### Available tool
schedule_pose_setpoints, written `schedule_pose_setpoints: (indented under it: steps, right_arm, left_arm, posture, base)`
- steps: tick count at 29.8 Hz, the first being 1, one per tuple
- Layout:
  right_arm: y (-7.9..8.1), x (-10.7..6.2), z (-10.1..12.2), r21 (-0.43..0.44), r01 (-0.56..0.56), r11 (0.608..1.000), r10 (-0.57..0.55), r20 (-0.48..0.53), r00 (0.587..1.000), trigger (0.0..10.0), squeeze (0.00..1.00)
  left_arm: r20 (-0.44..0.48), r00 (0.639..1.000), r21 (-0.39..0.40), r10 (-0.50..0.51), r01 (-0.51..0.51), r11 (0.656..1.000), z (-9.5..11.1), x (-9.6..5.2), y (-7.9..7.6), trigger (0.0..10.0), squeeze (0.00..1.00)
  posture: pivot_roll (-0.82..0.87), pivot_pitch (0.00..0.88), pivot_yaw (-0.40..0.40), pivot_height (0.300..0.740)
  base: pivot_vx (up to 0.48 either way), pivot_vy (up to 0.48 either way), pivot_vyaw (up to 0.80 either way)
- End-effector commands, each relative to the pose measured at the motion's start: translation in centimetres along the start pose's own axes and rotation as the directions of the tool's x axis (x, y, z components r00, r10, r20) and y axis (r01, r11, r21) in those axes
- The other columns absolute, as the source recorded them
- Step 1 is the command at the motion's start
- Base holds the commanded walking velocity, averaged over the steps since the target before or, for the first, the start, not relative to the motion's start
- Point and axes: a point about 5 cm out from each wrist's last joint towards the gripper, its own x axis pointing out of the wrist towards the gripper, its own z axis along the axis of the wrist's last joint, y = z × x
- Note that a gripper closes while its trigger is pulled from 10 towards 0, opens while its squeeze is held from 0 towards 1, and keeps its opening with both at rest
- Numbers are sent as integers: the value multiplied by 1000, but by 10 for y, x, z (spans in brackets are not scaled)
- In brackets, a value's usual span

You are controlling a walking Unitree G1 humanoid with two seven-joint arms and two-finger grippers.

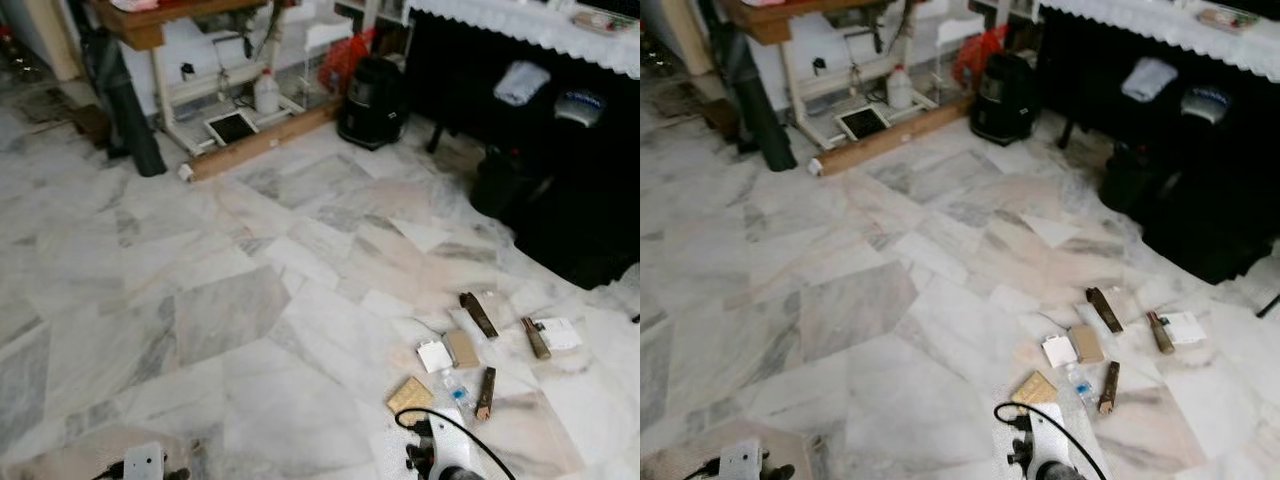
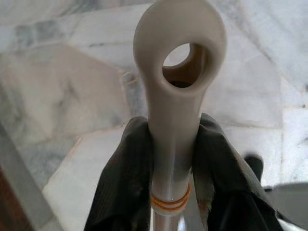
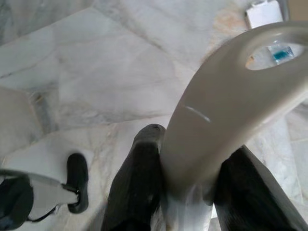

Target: Sweep floor

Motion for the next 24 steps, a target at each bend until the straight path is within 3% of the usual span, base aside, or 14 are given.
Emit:
schedule_pose_setpoints:
  steps: [1, 7, 24]
  right_arm:
    - [-5, -1, 0, 26, 18, 999, -18, 7, 1000, 10000, 0]
    - [-5, -1, 0, 19, 20, 1000, -20, 2, 1000, 10000, 0]
    - [-5, -1, 0, 9, 20, 1000, -20, -3, 1000, 10000, 0]
  left_arm:
    - [-8, 1000, 1, -23, 23, 1000, -2, 0, -6, 10000, 0]
    - [-7, 1000, 2, -21, 21, 1000, -2, 0, -6, 10000, 0]
    - [-6, 1000, 1, -24, 24, 1000, -1, 0, -6, 10000, 0]
  posture:
    - [-1, 90, -54, 740]
    - [-2, 91, -53, 740]
    - [-4, 94, -53, 740]
  base:
    - [300, 0, 0]
    - [298, 0, -596]
    - [0, 0, -757]
